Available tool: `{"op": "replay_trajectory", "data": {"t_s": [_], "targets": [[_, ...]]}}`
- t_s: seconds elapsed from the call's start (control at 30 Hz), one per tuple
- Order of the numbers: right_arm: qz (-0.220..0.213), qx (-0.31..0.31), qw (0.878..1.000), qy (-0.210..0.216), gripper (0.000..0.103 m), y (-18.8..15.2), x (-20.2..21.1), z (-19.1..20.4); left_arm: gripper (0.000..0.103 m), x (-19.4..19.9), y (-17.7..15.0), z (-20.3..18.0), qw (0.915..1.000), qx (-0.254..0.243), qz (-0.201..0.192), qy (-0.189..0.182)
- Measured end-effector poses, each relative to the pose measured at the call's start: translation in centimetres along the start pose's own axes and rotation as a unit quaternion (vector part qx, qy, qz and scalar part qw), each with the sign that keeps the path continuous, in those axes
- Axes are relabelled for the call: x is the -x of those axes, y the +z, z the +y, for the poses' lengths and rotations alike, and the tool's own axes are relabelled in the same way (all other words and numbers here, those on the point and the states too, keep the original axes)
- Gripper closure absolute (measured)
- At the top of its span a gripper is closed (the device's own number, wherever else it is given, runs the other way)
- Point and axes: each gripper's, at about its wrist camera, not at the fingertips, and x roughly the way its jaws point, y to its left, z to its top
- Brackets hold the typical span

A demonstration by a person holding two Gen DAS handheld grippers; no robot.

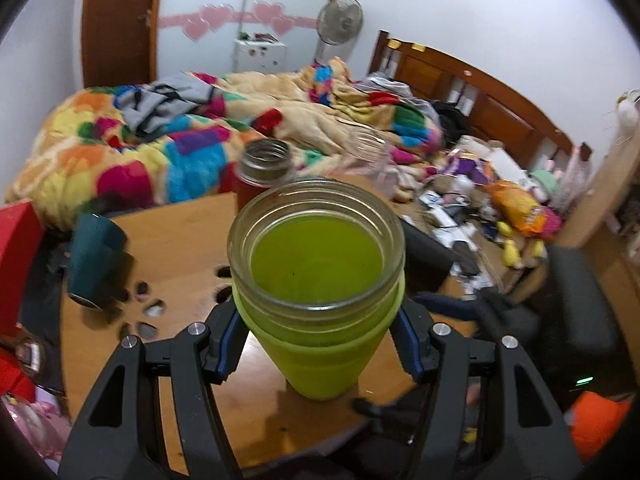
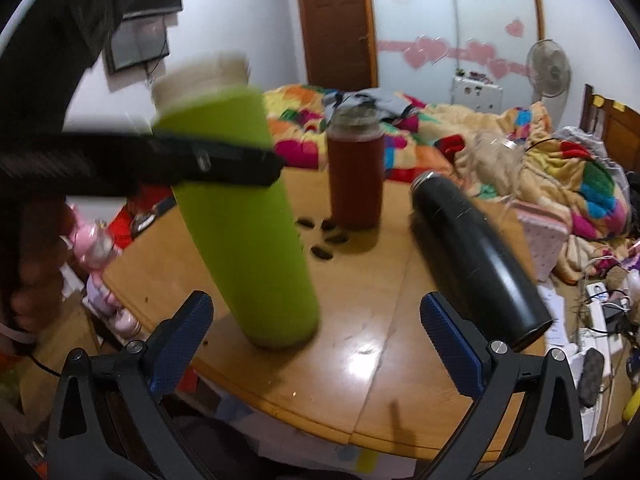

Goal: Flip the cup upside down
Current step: 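Lift the green tumbler with the left gripper and tilt it toward the right gripper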

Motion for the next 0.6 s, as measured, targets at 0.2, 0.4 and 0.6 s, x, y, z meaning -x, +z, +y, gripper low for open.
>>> {"op": "replay_trajectory", "data": {"t_s": [0.2, 0.4, 0.6], "targets": [[-0.002, 0.009, 0.999, 0.046, 0.001, -0.1, -1.6, 0.3, 0.041, 0.2, 0.0, 0.0, 0.9996, 0.007, 0.011, -0.024], [0.005, 0.017, 0.995, 0.099, 0.029, 0.1, -3.1, 0.9, 0.041, 0.3, 0.2, 2.6, 0.9970, 0.053, 0.013, -0.054], [0.000, 0.056, 0.995, 0.079, 0.035, 0.1, -3.7, 1.9, 0.040, 0.0, 0.0, 5.3, 0.9910, 0.104, 0.014, -0.082]]}}
